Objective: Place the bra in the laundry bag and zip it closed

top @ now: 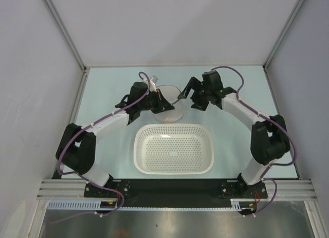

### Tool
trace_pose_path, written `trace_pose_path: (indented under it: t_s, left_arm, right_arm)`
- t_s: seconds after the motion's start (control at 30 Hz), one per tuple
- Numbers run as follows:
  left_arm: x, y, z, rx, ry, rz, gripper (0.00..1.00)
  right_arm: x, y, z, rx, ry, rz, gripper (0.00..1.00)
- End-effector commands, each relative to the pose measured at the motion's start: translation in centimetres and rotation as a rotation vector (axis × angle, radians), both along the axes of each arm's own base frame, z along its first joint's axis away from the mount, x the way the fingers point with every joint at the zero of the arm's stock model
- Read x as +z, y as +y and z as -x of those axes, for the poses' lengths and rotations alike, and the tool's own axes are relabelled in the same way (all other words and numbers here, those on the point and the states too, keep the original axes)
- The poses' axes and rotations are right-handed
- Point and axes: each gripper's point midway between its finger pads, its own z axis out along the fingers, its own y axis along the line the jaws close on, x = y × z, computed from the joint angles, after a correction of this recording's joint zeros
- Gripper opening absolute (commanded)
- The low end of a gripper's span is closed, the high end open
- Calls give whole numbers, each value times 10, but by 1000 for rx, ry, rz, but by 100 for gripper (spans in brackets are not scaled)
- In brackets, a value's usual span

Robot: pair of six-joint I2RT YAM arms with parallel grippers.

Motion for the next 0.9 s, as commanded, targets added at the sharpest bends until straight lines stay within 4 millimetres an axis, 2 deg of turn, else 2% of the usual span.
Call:
trace_pose_path:
  t_s: [0.0,0.03,0.13,0.23,0.3,0.33,0.4,0.47,0.5,0.53,0.57,0.6,0.63,0.67,0.73,0.77,0.8,0.87]
  left_arm:
    - [33,-14,-13,-5,-79,73,0]
    - [32,-15,-13,-6,-78,71,0]
    - [31,-16,-12,-12,-80,68,0]
    - [30,-17,-11,-16,-80,66,0]
    - [30,-17,-11,-16,-82,64,0]
    - [31,-17,-11,-17,-84,65,0]
    - [32,-18,-9,-28,-88,65,0]
    - [30,-17,-9,-33,-90,54,0]
    - [31,-16,-9,-31,-94,47,0]
    - [26,-11,-10,-12,-83,21,0]
    - [24,-4,-14,5,-85,10,0]
    - [21,3,-14,19,-79,3,0]
    - [20,10,-16,34,-75,2,0]
    - [16,25,-25,76,-66,-6,0]
    - [8,47,-29,126,-37,-29,0]
    - [5,69,-42,191,-39,-49,0]
    - [-2,81,-44,220,-12,-72,0]
    - [-12,111,-54,293,23,-103,0]
  right_arm:
    - [37,-11,10,-109,-96,-19,97]
    - [38,2,15,-72,-111,-63,92]
    - [44,19,13,-51,-136,-92,88]
    - [36,36,12,-18,-91,-153,82]
    - [35,42,10,-33,-61,-194,75]
    - [31,46,8,-28,-51,-212,69]
    - [27,46,5,-50,-38,-231,64]
    - [20,43,-1,-62,-32,-235,33]
    - [17,37,-6,-73,-27,-237,26]
    - [18,37,-8,-51,-32,-254,8]
    - [12,35,-11,-42,-26,-257,3]
    - [18,30,-19,-25,-59,-274,0]
    - [23,36,-17,54,-88,-290,0]
    - [24,36,-18,85,-102,-295,0]
    - [27,38,-21,170,-120,-322,0]
    - [26,39,-21,206,-127,-327,0]
    - [21,40,-23,227,-116,-334,0]
    - [29,39,-26,267,-155,-348,0]
